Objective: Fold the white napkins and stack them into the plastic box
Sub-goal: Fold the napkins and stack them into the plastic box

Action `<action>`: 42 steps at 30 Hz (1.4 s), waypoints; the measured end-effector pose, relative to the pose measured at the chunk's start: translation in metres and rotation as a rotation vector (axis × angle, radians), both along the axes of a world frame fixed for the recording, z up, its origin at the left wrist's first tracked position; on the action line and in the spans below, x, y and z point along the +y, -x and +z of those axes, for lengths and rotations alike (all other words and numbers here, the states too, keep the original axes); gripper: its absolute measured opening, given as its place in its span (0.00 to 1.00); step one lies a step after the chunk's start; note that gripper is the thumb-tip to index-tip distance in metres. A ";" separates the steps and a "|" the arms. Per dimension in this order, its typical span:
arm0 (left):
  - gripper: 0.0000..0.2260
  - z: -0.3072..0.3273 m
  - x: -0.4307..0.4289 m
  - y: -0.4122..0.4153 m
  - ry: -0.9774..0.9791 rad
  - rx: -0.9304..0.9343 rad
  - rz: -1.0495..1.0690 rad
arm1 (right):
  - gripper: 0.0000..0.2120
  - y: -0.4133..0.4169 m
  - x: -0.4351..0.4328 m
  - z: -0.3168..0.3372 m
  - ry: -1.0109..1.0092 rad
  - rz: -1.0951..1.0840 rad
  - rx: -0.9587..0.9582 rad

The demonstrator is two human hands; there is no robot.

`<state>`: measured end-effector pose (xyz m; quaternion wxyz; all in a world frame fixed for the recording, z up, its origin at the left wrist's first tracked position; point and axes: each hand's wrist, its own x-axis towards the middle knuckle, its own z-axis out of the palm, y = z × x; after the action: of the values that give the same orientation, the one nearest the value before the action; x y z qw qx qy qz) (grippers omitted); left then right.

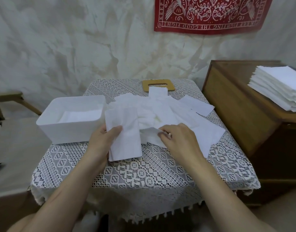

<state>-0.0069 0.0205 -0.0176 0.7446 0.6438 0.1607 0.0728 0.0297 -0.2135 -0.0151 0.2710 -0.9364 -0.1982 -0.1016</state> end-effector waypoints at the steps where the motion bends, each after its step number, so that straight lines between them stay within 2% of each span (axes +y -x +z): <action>1: 0.07 0.001 0.001 0.000 -0.019 -0.006 -0.001 | 0.10 0.002 0.002 0.002 0.013 0.042 0.039; 2: 0.07 0.002 0.001 0.000 -0.037 -0.012 0.001 | 0.11 0.004 0.005 0.004 0.024 0.081 0.109; 4: 0.07 0.003 0.003 0.001 -0.054 -0.022 0.002 | 0.20 0.007 0.008 0.007 0.010 0.119 0.243; 7: 0.06 0.004 0.002 0.002 -0.064 -0.027 -0.004 | 0.27 0.003 0.007 0.014 -0.010 0.117 0.301; 10: 0.05 0.003 0.002 0.003 -0.053 -0.018 -0.018 | 0.38 -0.008 0.005 0.018 -0.061 0.131 0.394; 11: 0.06 0.003 0.002 0.003 -0.040 -0.012 -0.021 | 0.36 -0.011 0.006 0.017 -0.082 0.121 0.405; 14: 0.07 0.002 0.004 0.002 -0.009 0.004 -0.024 | 0.14 -0.019 0.009 0.014 0.011 0.130 0.293; 19: 0.08 0.002 0.003 0.001 -0.010 0.010 -0.057 | 0.19 -0.032 0.016 0.012 0.140 0.142 0.308; 24: 0.08 0.004 0.001 0.002 0.008 0.004 -0.064 | 0.04 -0.034 0.008 0.019 0.135 0.083 0.272; 26: 0.08 0.006 0.000 0.003 0.036 0.005 -0.060 | 0.05 -0.033 0.002 0.023 0.011 0.044 0.258; 29: 0.08 0.009 -0.001 0.004 0.091 0.008 -0.065 | 0.10 -0.034 -0.008 0.027 -0.322 -0.081 0.268; 31: 0.08 0.010 -0.003 0.004 0.114 0.020 -0.071 | 0.13 -0.036 -0.016 0.024 -0.472 -0.158 0.342; 33: 0.10 0.009 -0.005 0.003 0.133 0.037 -0.074 | 0.14 -0.033 -0.020 0.020 -0.465 -0.160 0.465; 35: 0.12 0.007 -0.007 0.001 0.151 0.054 -0.089 | 0.14 -0.031 -0.022 0.012 -0.379 -0.155 0.488; 39: 0.12 0.003 -0.012 -0.002 0.169 0.042 -0.089 | 0.15 -0.028 -0.018 0.012 -0.287 -0.181 0.307; 42: 0.11 0.002 -0.017 -0.003 0.183 0.027 -0.094 | 0.15 -0.028 -0.020 0.013 -0.302 -0.207 0.173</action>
<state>-0.0035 0.0034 -0.0154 0.8007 0.5807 0.1465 0.0141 0.0575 -0.2340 -0.0021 0.4125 -0.9058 -0.0593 -0.0767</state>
